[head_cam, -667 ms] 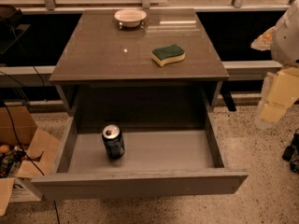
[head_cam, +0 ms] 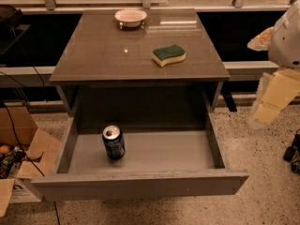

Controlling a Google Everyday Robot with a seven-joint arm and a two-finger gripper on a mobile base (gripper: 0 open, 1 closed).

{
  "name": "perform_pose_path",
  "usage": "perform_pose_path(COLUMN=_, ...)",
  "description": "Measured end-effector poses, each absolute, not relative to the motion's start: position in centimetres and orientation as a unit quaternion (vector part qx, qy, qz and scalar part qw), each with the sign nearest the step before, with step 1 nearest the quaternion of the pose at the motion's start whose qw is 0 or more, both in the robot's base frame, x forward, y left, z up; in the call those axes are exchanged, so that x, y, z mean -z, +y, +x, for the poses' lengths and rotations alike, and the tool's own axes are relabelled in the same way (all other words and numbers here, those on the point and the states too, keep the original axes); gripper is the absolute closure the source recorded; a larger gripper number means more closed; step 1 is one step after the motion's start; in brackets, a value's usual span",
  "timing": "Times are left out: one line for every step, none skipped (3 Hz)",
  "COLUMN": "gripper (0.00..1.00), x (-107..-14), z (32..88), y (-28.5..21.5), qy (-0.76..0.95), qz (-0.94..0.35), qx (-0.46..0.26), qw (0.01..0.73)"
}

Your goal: Pick pepsi can from top drawer and place on counter

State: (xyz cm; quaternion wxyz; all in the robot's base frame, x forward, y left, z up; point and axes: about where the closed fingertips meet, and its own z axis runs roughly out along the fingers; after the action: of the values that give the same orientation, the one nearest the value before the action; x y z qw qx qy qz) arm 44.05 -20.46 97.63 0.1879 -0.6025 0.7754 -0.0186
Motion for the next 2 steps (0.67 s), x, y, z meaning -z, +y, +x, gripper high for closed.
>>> perform_pose_path(gripper=0.00, x=-96.9, z=44.2, y=-18.2, qy=0.771, qz=-0.591, qx=-0.016, qw=0.236)
perform_pose_path(gripper=0.00, x=-96.1, z=44.8, y=-15.7, qy=0.777, qz=-0.557, qx=-0.049, qw=0.289)
